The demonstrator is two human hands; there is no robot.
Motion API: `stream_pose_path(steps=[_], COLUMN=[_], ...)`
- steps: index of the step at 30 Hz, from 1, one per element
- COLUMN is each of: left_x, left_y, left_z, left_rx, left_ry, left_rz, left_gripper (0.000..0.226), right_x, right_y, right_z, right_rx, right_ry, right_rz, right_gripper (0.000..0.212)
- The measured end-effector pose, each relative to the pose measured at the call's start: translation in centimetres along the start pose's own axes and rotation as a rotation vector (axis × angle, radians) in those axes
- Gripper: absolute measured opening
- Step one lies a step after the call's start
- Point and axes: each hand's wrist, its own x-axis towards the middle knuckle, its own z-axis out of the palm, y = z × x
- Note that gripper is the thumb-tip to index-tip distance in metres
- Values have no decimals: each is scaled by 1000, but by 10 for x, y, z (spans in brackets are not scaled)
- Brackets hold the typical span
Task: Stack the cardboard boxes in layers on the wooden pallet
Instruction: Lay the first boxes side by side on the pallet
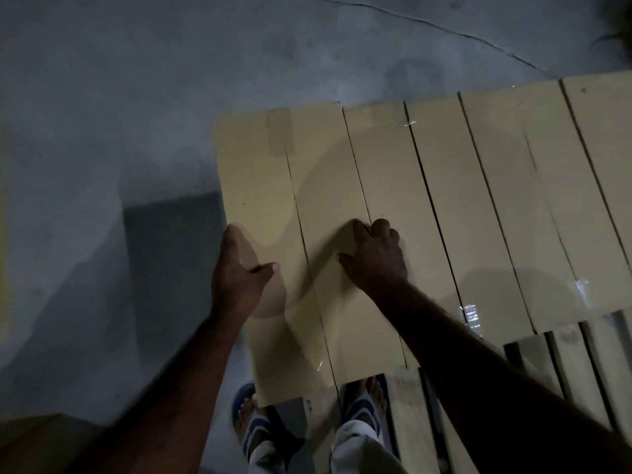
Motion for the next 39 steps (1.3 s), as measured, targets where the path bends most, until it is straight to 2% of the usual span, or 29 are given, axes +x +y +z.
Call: stream_pose_path(steps=[9,11,14,18,21,24,29,39], left_x=[4,-1,-23,-48,-49,-50,-55,-59], left_y=[3,1,-7,-31,-43,-46,-50,-50], left_z=[7,9,17,22,22,25,27,29], left_rx=[15,80,75,-107,-187,-163,-136,-109], left_ry=[-36,-55,-83,-22,26,84,91,76], left_rz=[-67,-48,-80,-218,-142,-105,-100,-96], left_gripper=[126,130,132,130,113,101,110,106], right_x=[0,0,-5,-15,-18,-21,-28,-39], right_y=[4,10,28,45,47,45,44,52], right_z=[-8,-11,-6,10,16,17,16,25], right_rx=[-24,-59,-195,-202,-190,-167,-139,-180], right_ry=[-36,-39,-30,-124,-105,-93,-99,-130], right_rz=[-41,-88,-196,-231,-250,-245,-234,-238], right_gripper=[68,64,73,83,78,75,75,79])
